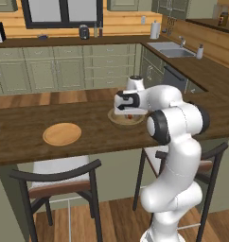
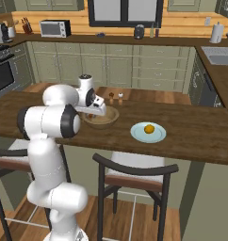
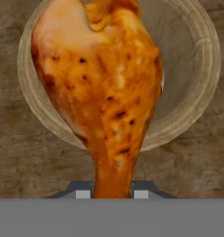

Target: Pick the chicken drumstick and lemon from their plates and place them in the bowl. Then put the bowl in the fridge.

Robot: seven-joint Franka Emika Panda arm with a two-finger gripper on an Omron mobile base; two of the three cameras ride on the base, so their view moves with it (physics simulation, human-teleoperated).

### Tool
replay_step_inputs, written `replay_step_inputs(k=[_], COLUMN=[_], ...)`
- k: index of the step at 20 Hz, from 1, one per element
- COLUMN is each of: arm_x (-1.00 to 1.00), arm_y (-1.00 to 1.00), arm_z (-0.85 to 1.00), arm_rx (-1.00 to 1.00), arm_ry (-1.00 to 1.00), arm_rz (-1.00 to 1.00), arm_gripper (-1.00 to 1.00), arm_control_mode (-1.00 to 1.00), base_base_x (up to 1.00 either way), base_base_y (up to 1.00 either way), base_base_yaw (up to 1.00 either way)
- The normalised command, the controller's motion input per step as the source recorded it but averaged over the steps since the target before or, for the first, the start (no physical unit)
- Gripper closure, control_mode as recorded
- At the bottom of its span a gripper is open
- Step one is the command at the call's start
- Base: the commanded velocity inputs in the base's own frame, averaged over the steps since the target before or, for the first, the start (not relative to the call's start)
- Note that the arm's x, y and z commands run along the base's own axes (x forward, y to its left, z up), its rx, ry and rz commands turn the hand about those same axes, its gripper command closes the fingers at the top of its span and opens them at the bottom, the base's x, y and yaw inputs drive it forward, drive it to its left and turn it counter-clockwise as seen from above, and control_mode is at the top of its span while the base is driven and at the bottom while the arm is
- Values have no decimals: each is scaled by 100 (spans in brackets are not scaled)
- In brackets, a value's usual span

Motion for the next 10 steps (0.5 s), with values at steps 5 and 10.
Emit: replay_step_inputs(k=[5, 10], arm_x=[42, 28], arm_y=[9, 3], arm_z=[-29, -31], arm_rx=[0, 0], arm_ry=[0, 2], arm_rz=[0, 0], arm_gripper=[100, 100], arm_control_mode=[-100, -100], base_base_x=[0, 0], base_base_y=[0, 0], base_base_yaw=[0, 0])
